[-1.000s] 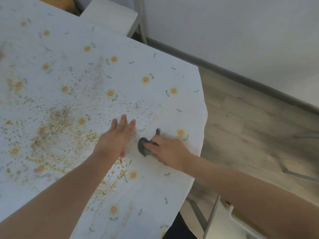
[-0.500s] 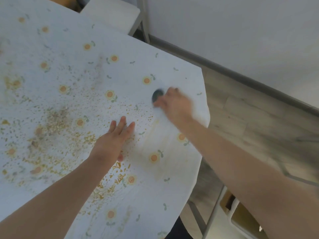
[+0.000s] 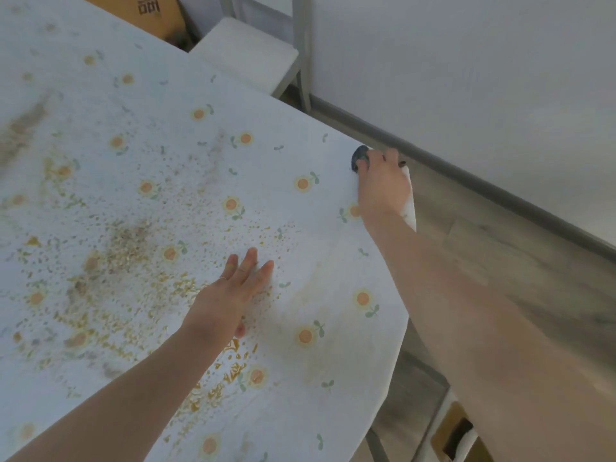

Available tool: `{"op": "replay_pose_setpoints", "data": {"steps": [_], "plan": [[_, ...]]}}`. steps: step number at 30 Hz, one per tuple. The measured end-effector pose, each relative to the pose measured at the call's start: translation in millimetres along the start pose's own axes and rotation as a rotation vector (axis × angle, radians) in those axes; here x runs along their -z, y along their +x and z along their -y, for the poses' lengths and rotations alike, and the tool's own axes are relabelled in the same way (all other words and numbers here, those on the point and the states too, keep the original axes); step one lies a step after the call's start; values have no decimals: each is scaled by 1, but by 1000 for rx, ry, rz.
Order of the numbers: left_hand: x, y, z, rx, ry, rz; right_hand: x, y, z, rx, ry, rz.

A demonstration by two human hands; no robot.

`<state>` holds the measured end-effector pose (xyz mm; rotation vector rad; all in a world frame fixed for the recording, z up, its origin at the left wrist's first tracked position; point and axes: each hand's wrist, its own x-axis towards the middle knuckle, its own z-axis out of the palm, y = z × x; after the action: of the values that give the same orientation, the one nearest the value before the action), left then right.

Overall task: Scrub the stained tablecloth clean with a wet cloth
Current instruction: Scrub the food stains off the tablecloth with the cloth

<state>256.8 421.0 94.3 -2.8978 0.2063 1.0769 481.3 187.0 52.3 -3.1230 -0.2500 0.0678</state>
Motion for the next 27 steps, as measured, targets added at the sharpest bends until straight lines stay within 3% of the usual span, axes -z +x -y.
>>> {"op": "replay_pose_setpoints", "data": {"steps": [2,5,8,11,12,14,18,20,22,24,27], "plan": [[-1,-1,1,9,-5,-1,-3,-22,41,106,115,2],[-1,-1,2,8,2,-12,-5,-104,87,417,247,78],[2,-1,2,4,-26,9,-5,-164,63,598,337,88],[3,-2,2,7,-35,-7,-13,-130,25,650,191,-19],[2,-2,2,8,-25,-10,-9,-105,15,615,110,-26],[-1,-2,3,11,-19,-8,1,-54,2,366,29,-7],[-6,0,6,26,-30,-4,15,17,7,-137,209,-62],[-5,1,6,32,-50,2,13,16,37,-196,243,-64],[-5,2,5,35,-59,4,5,-10,72,-56,296,-63],[-8,2,6,30,-42,1,-5,-62,90,224,340,-49],[-13,2,7,27,-45,-8,-7,-125,61,538,396,69]]}}
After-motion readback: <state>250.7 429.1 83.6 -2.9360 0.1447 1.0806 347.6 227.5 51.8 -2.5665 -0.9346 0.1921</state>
